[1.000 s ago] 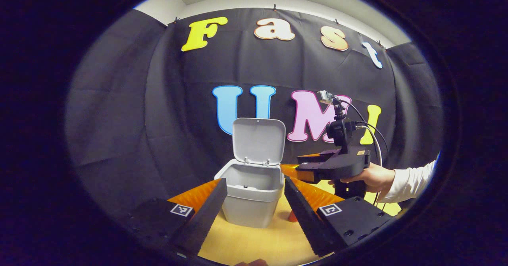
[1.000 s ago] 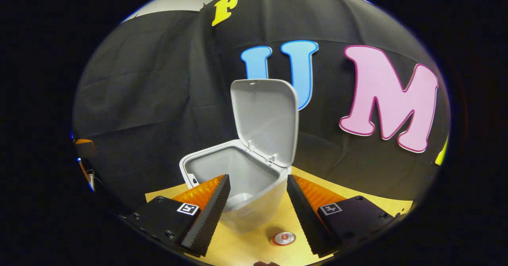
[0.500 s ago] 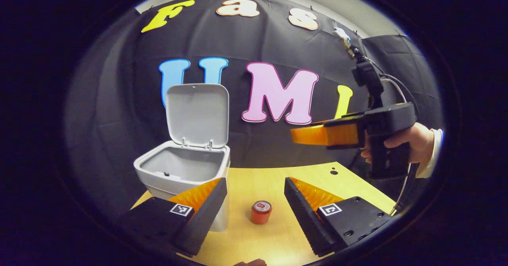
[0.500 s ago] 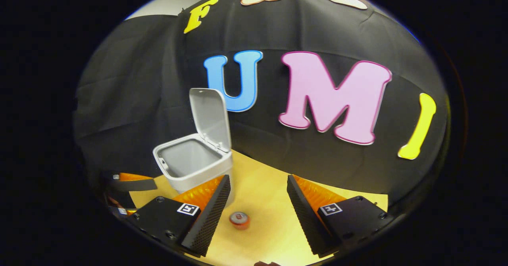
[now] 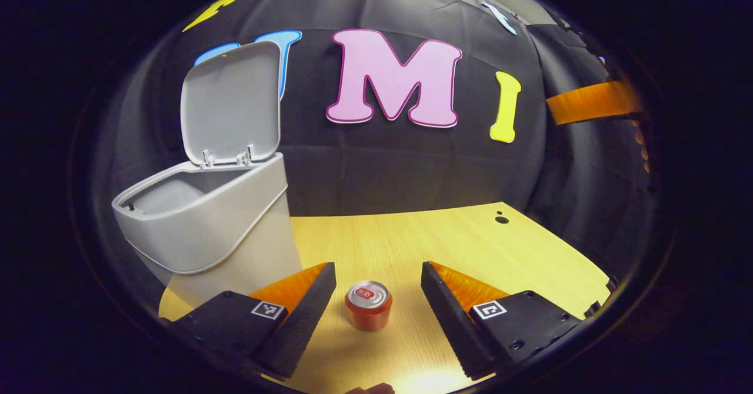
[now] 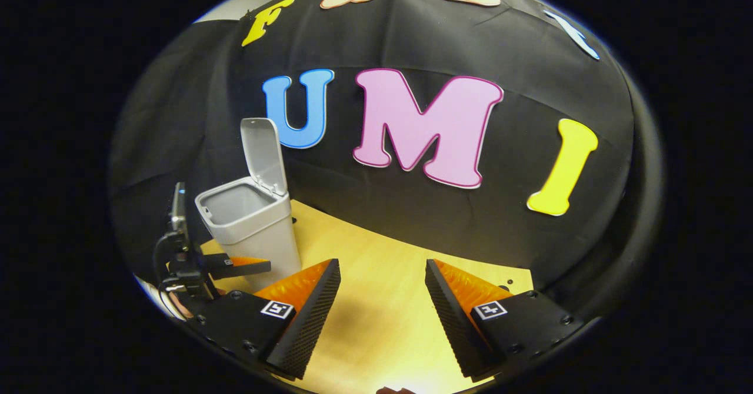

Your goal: Press the lid of the desktop garbage bin to open it, pick up the crumpled paper on the desktop and throw it into the bin, then pick up the pop can on the desktop and drop it into the bin, and finally close the garbage bin lid.

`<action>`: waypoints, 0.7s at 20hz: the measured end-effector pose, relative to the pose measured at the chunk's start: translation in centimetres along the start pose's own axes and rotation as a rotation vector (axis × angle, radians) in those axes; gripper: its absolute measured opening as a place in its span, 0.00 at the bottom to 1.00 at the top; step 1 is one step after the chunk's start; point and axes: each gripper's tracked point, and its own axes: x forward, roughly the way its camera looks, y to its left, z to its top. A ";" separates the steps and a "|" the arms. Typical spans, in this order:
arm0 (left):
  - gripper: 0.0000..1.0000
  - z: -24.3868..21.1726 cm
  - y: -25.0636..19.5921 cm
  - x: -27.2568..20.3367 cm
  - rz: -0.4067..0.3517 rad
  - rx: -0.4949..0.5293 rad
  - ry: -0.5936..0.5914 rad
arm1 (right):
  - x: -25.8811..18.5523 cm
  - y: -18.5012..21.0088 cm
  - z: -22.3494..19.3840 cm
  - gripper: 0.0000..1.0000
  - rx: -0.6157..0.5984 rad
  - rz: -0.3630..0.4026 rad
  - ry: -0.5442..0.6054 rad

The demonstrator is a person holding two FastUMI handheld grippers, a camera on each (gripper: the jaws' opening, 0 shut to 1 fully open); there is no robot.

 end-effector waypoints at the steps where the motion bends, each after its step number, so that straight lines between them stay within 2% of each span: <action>1: 1.00 -0.7 0.1 1.0 0.002 -0.009 0.022 | -0.1 -0.6 -0.5 0.96 0.004 -0.011 0.012; 7: 1.00 -4.1 1.3 5.3 0.048 -0.042 0.123 | -0.3 -3.1 -1.7 0.96 0.067 -0.045 0.037; 14: 0.99 -8.2 0.2 6.6 -0.001 -0.045 0.224 | -0.2 -3.8 -2.6 0.96 0.110 -0.060 0.050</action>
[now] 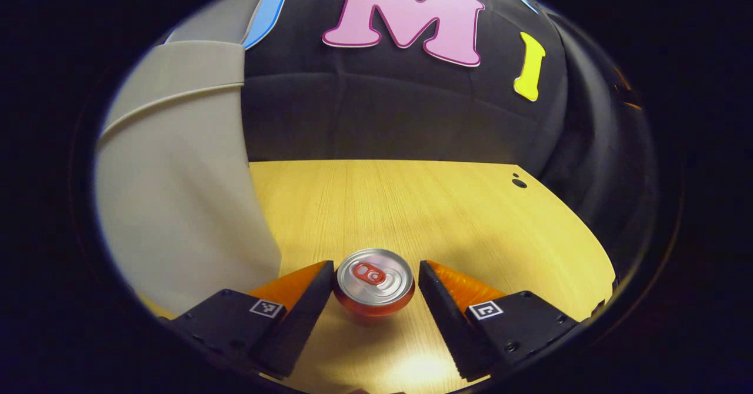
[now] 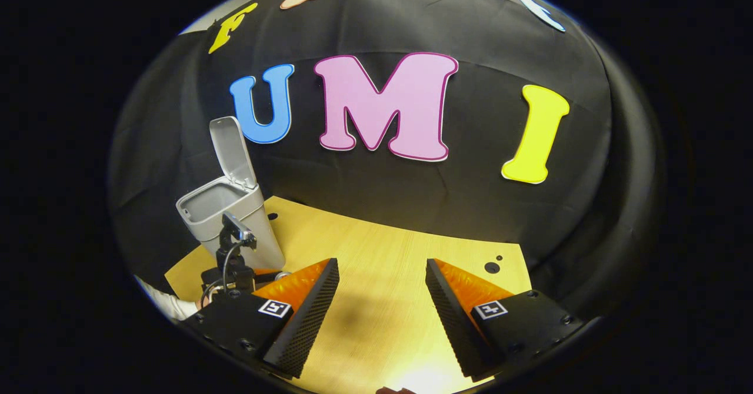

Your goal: Press the lid of the desktop garbage bin to open it, pick up the crumpled paper on the desktop and throw it into the bin, then pick up the pop can on the desktop and drop it into the bin, and finally close the garbage bin lid.

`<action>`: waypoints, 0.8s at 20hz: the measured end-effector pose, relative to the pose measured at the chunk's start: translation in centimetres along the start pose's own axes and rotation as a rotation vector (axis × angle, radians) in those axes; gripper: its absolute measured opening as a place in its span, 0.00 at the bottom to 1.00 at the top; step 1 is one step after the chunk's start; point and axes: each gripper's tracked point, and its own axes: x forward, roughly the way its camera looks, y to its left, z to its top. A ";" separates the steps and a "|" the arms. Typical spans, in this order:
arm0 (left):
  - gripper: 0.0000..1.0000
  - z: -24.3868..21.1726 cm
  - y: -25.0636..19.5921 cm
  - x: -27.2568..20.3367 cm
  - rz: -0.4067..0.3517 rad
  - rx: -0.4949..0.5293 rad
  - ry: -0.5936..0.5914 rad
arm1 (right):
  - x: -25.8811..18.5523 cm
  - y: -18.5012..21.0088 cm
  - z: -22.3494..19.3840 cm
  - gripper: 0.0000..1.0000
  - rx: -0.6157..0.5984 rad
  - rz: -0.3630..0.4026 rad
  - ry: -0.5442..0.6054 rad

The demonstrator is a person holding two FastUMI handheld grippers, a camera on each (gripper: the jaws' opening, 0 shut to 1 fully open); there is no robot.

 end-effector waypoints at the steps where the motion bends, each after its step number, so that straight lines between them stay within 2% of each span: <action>1: 0.94 0.1 -0.1 0.0 -0.007 0.009 -0.003 | -0.1 -0.1 -0.2 0.96 -0.005 -0.005 0.004; 5: 0.89 0.7 -0.4 -0.6 -0.015 0.056 0.008 | -0.2 -0.3 -0.7 0.96 0.015 -0.009 0.014; 8: 0.88 3.3 -1.1 -2.7 -0.028 0.071 -0.045 | -0.4 -0.3 -0.5 0.96 0.021 -0.010 0.003; 12: 0.88 10.0 -2.3 -7.2 -0.046 0.091 -0.192 | -0.7 0.3 0.0 0.96 0.024 0.001 -0.013; 16: 0.87 17.8 -2.0 -13.2 -0.033 0.131 -0.366 | -1.4 1.4 0.4 0.96 0.024 0.013 -0.032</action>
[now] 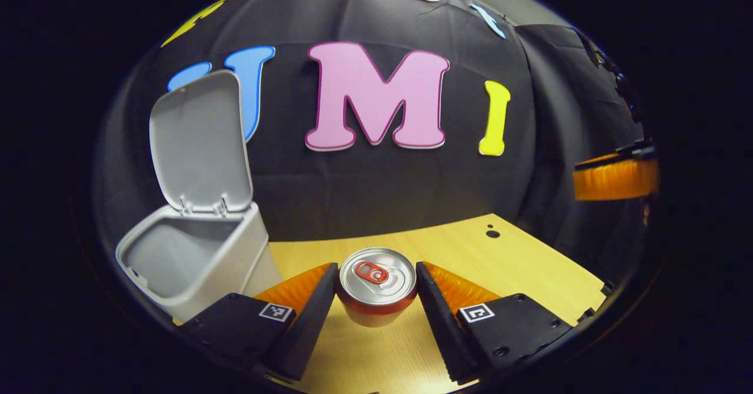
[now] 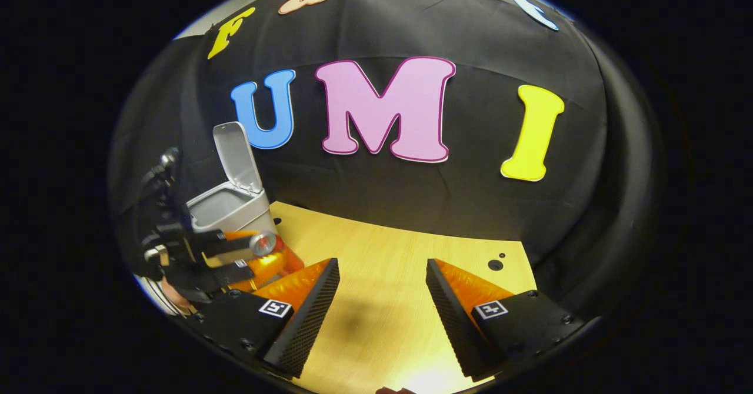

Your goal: Press the lid of the desktop garbage bin to open it, pick up the crumpled paper on the desktop and throw it into the bin, then pick up the pop can on the desktop and drop it into the bin, and finally close the garbage bin lid.

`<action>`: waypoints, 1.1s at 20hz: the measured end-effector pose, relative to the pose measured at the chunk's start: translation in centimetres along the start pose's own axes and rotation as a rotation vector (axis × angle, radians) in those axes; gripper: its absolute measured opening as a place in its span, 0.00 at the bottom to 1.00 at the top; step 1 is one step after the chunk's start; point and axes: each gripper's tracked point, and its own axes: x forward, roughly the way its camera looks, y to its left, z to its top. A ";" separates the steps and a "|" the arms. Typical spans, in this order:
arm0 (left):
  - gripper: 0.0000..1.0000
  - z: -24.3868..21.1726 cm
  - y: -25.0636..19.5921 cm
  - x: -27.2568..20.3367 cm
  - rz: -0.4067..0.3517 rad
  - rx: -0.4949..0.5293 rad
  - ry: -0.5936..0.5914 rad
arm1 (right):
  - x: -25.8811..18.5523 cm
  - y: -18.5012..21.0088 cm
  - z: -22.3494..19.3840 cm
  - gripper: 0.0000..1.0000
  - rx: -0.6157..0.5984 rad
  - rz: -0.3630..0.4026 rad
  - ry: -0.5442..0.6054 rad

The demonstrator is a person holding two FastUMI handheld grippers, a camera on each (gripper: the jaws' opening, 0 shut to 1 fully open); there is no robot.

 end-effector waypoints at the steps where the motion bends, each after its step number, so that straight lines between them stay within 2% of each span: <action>1: 0.87 2.1 0.4 -0.8 0.008 -0.006 -0.041 | -0.2 0.4 0.1 0.96 -0.001 0.004 -0.003; 6: 0.87 10.7 6.0 -5.0 0.094 -0.069 -0.168 | -0.9 1.9 0.6 0.96 -0.002 0.027 -0.030; 10: 0.87 13.4 12.6 -6.9 0.201 -0.032 -0.208 | -1.2 3.1 0.7 0.96 0.006 0.048 -0.044; 12: 0.86 12.1 16.0 -7.5 0.270 -0.007 -0.168 | -1.4 3.7 0.5 0.96 0.011 0.058 -0.045; 14: 0.87 9.8 18.5 -8.0 0.316 -0.030 -0.103 | -1.7 4.1 0.1 0.96 0.011 0.062 -0.044; 18: 0.87 4.1 21.9 -8.0 0.377 -0.136 0.033 | -2.1 3.9 -0.9 0.96 0.016 0.059 -0.026; 22: 0.89 0.9 23.5 -8.5 0.415 -0.147 0.109 | -2.7 3.4 -1.7 0.96 0.029 0.049 -0.011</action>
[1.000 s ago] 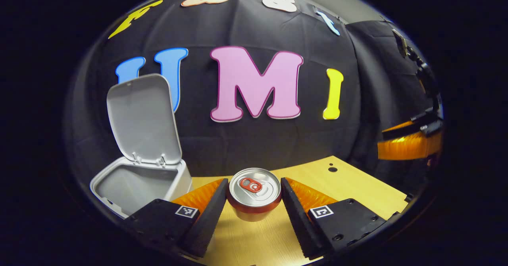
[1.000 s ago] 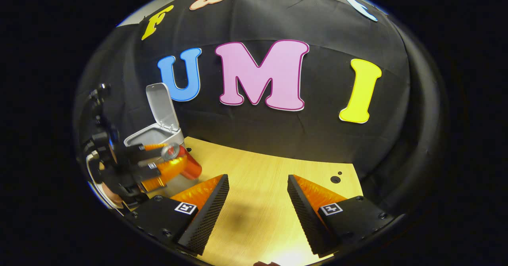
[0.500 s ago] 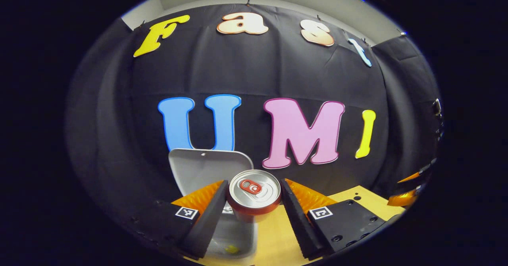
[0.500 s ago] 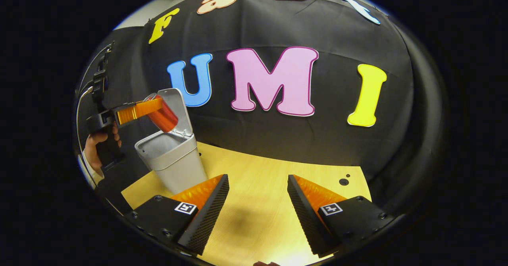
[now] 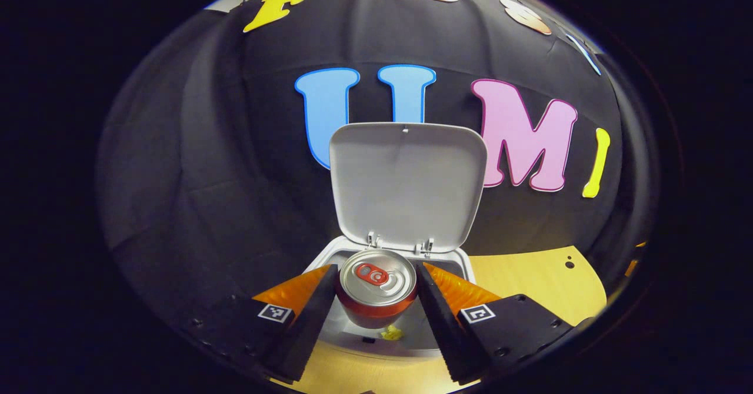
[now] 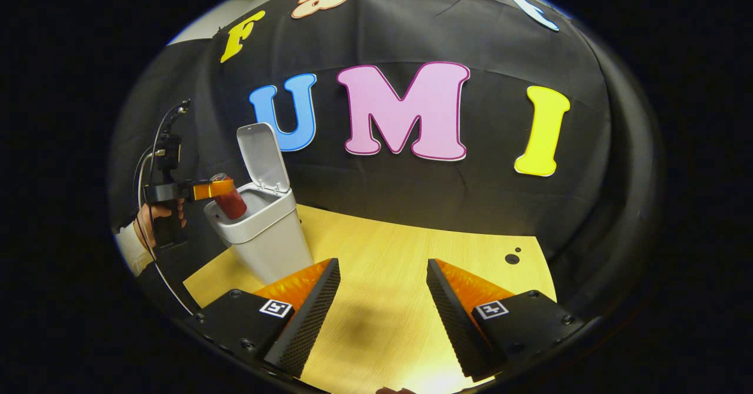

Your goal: Press the lid of the desktop garbage bin to open it, pick up the crumpled paper on the desktop and throw it into the bin, then pick up the pop can on the desktop and drop it into the bin, and finally close the garbage bin lid.

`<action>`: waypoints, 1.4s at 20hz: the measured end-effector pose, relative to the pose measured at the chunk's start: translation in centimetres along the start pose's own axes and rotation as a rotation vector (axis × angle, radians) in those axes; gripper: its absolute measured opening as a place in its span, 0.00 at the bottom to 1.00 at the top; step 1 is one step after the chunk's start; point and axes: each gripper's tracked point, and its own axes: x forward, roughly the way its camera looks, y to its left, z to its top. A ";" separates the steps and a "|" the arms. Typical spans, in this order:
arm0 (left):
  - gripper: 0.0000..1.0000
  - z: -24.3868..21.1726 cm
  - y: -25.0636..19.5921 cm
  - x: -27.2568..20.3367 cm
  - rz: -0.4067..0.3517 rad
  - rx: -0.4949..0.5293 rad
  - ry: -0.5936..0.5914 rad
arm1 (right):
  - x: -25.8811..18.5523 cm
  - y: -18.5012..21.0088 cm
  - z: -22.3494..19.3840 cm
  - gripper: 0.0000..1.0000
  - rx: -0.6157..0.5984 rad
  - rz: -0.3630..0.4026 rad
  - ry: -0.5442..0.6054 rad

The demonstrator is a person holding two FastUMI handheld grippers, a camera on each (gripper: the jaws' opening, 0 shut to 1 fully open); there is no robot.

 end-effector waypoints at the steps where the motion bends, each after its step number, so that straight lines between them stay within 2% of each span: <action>1: 0.89 -0.2 0.1 0.0 0.003 -0.001 0.004 | -0.1 -0.1 -0.1 0.96 0.003 -0.002 0.002; 3: 0.91 0.0 0.6 -0.2 0.019 0.002 -0.002 | -0.2 -0.3 -0.3 0.96 0.009 -0.007 0.006; 4: 0.91 0.4 1.5 -0.1 0.057 0.000 -0.024 | -0.2 -0.4 -0.4 0.97 0.013 -0.009 0.006; 5: 0.96 1.3 2.0 0.0 0.082 -0.012 -0.051 | -0.2 -0.5 -0.5 0.96 0.018 -0.012 0.007; 6: 1.00 1.8 1.8 -0.4 0.075 -0.025 -0.068 | -0.3 -0.6 -0.6 0.97 0.023 -0.014 0.009; 9: 0.99 4.0 1.1 -1.0 0.042 -0.058 -0.116 | -0.6 -0.9 -0.7 0.97 0.038 -0.019 0.008; 11: 0.99 6.9 1.8 -0.8 0.053 -0.061 -0.154 | -0.6 -1.3 -1.0 0.96 0.038 -0.028 0.010; 15: 0.98 13.3 1.8 0.2 0.006 -0.163 -0.218 | -0.4 -1.6 -1.7 0.96 0.057 -0.031 0.019; 19: 0.94 17.8 2.7 2.4 0.018 -0.062 -0.270 | 0.0 -1.0 -2.0 0.94 0.080 -0.016 0.021; 24: 0.94 22.2 0.7 5.3 -0.030 -0.031 -0.333 | 0.3 -1.0 -2.5 0.94 0.085 -0.012 0.031; 26: 0.93 22.8 -0.8 6.9 -0.075 0.012 -0.303 | 0.3 -1.2 -2.5 0.94 0.090 -0.013 0.033; 28: 0.94 21.1 -1.9 8.7 -0.096 0.069 -0.202 | 0.5 -1.2 -2.4 0.95 0.094 -0.014 0.034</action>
